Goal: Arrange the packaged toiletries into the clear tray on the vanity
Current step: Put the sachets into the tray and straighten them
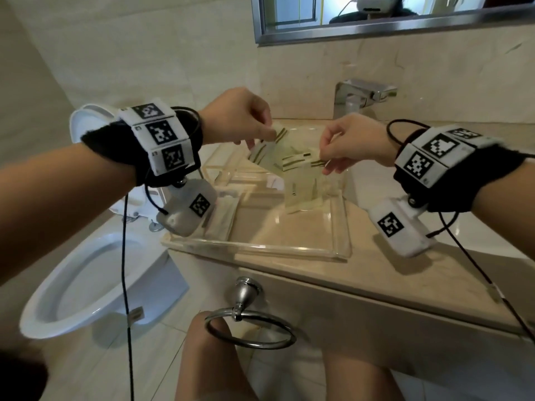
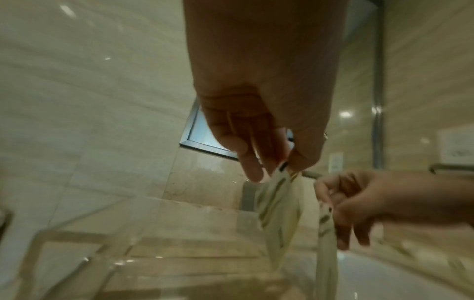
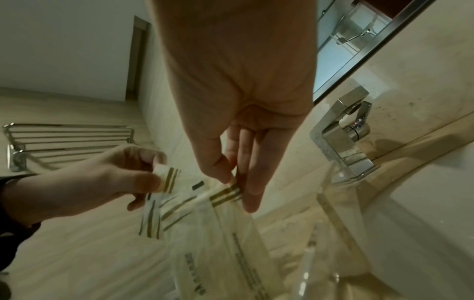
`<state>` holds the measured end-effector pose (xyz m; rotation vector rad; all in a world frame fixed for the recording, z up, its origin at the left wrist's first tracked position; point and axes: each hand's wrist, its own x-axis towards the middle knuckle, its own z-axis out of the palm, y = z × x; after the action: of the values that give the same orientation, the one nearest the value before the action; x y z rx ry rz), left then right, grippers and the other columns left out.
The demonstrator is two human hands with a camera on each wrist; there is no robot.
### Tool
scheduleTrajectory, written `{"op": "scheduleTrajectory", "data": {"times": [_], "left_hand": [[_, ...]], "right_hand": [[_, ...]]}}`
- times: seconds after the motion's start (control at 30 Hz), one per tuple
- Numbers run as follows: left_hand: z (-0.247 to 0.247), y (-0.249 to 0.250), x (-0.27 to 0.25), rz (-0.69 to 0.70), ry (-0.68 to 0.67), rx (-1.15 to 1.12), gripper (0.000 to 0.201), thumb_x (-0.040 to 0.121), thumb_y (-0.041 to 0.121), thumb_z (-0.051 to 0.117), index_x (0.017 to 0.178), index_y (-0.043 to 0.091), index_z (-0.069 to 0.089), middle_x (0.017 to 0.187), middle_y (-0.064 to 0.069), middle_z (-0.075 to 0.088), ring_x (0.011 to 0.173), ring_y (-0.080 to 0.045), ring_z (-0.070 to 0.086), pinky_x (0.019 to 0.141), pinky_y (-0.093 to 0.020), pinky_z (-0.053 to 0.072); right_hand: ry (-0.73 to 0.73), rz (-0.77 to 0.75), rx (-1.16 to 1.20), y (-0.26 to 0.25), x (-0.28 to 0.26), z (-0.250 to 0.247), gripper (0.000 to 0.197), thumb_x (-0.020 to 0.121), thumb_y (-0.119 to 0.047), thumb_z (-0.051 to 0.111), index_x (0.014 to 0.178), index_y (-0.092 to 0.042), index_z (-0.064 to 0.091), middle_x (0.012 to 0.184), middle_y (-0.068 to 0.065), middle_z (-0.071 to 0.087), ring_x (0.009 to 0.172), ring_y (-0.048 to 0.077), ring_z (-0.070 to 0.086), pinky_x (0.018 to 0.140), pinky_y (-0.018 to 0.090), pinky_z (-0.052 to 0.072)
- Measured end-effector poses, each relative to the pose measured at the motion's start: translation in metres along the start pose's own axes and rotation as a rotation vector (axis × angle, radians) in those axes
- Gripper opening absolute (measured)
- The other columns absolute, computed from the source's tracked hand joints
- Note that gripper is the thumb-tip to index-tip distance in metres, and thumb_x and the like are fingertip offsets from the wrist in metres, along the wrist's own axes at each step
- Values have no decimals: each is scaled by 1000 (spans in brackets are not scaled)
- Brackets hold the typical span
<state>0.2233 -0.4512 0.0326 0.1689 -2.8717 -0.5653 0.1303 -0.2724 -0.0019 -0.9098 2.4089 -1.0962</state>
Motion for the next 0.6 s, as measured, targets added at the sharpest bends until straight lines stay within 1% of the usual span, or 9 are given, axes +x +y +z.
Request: {"op": "scheduleTrajectory", "data": {"times": [0.03, 0.07, 0.17, 0.27, 0.37, 0.43, 0.5, 0.57, 0.6], "left_hand": [[2, 1, -6, 58, -49, 72, 20, 80, 22, 69, 64, 23, 57, 62, 7, 63, 48, 2, 57, 51, -15, 47], [6, 2, -11, 110, -101, 156, 22, 79, 23, 70, 62, 25, 56, 63, 6, 64, 50, -1, 58, 52, -19, 48], [20, 0, -20, 194, -208, 335, 28, 75, 21, 71, 57, 29, 51, 66, 3, 65, 59, -15, 61, 59, -24, 47], [24, -4, -20, 170, -209, 340, 29, 74, 20, 71, 56, 30, 49, 64, 6, 62, 60, -17, 61, 62, -29, 49], [21, -3, -17, 188, -184, 386, 25, 74, 21, 69, 59, 28, 50, 67, 4, 62, 63, -18, 59, 62, -28, 46], [18, -3, -15, 218, -146, 424, 17, 76, 20, 69, 66, 21, 55, 68, 4, 60, 62, -15, 53, 60, -25, 42], [16, -7, -14, 248, -113, 407, 12, 77, 17, 68, 72, 18, 57, 66, 12, 55, 59, -7, 49, 57, -21, 38], [14, -12, -12, 274, -110, 371, 9, 79, 14, 68, 77, 17, 59, 67, 20, 51, 59, 2, 46, 55, -12, 34], [13, -15, -13, 284, -123, 357, 7, 79, 13, 68, 81, 15, 62, 69, 20, 52, 61, 3, 47, 56, -11, 34]], "right_hand": [[-9, -23, -43, 0, -2, 0, 18, 83, 0, 61, 71, -11, 55, 72, 9, 67, 59, 11, 68, 55, 19, 56], [-35, -44, -84, 0, -4, 1, 17, 82, 0, 63, 71, -11, 56, 73, 8, 67, 63, 12, 67, 59, 20, 56], [-104, -82, -170, -1, -10, 3, 18, 80, -1, 65, 68, -12, 57, 69, 5, 66, 65, 11, 65, 62, 23, 56], [-28, -106, -194, -3, -10, 2, 20, 79, -1, 65, 66, -12, 55, 66, 3, 64, 62, 8, 62, 63, 26, 56], [106, -148, -240, -5, -10, 0, 20, 77, -1, 66, 65, -13, 55, 63, 1, 60, 59, 8, 58, 62, 27, 56], [191, -179, -262, -6, -10, 0, 22, 75, -2, 66, 62, -15, 53, 61, -1, 57, 56, 11, 56, 57, 25, 55], [246, -202, -269, -7, -11, 0, 22, 75, -4, 65, 62, -17, 53, 60, -3, 55, 53, 11, 53, 48, 19, 50], [265, -223, -248, -8, -12, -1, 19, 76, -4, 64, 66, -18, 56, 62, -4, 55, 52, 7, 50, 44, 17, 47], [262, -231, -225, -8, -13, -2, 16, 77, -4, 63, 70, -18, 60, 63, -5, 55, 53, 6, 49, 44, 16, 46]]}}
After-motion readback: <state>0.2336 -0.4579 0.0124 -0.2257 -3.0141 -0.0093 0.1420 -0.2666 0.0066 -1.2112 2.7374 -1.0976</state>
